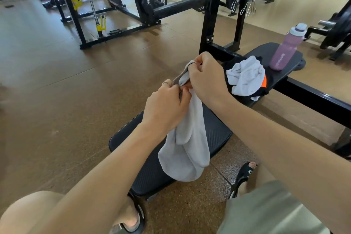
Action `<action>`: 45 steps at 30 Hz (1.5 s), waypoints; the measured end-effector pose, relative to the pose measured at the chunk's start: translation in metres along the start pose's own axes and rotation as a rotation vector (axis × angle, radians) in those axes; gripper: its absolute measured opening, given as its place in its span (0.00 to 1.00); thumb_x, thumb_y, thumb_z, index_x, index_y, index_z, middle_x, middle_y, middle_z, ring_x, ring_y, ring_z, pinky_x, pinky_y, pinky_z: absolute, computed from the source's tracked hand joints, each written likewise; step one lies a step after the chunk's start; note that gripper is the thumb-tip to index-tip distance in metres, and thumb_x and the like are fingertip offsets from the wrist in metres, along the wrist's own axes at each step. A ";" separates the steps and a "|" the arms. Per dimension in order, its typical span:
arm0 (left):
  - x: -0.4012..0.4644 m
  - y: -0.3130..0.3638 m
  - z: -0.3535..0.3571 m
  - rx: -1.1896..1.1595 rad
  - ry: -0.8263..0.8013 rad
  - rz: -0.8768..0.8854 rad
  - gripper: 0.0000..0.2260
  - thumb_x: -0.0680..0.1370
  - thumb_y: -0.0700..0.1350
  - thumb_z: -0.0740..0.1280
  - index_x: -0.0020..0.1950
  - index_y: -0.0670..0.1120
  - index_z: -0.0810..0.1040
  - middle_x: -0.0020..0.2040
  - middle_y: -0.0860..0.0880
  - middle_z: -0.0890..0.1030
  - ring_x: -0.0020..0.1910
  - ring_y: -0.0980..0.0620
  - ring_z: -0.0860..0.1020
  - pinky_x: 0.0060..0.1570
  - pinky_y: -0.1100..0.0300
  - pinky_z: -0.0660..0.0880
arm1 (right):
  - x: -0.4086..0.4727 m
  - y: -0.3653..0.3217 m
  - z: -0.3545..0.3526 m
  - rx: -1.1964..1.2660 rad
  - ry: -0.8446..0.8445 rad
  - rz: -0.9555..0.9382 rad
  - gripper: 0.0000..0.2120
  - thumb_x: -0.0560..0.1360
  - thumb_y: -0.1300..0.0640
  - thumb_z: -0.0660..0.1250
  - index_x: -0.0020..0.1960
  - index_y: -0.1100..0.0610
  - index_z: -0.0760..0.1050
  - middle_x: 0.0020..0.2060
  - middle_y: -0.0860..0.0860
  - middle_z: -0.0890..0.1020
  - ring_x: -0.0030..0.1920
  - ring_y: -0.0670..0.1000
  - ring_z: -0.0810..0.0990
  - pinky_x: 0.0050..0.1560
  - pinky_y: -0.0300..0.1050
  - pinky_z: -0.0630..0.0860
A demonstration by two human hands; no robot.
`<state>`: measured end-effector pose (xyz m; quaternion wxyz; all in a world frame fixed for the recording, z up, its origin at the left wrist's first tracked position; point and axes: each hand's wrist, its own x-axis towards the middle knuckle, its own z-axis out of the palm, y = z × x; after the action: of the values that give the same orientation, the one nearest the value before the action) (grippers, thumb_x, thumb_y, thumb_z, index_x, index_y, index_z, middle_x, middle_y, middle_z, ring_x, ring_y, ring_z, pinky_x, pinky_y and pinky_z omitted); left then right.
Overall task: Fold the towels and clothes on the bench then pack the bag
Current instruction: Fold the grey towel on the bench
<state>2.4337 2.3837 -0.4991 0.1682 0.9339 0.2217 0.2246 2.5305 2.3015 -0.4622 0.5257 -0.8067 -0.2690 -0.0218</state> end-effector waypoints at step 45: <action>0.006 -0.100 -0.060 0.191 -0.299 0.158 0.14 0.74 0.43 0.65 0.32 0.53 0.64 0.39 0.53 0.69 0.38 0.48 0.73 0.35 0.57 0.65 | 0.003 0.075 -0.047 -0.464 -0.569 -0.548 0.12 0.72 0.70 0.57 0.42 0.56 0.74 0.44 0.49 0.77 0.43 0.52 0.76 0.44 0.53 0.75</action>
<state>2.3754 2.4840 -0.4876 0.0917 0.9831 0.1405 0.0738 2.5787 2.2396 -0.5028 0.2111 -0.7761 -0.5942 0.0025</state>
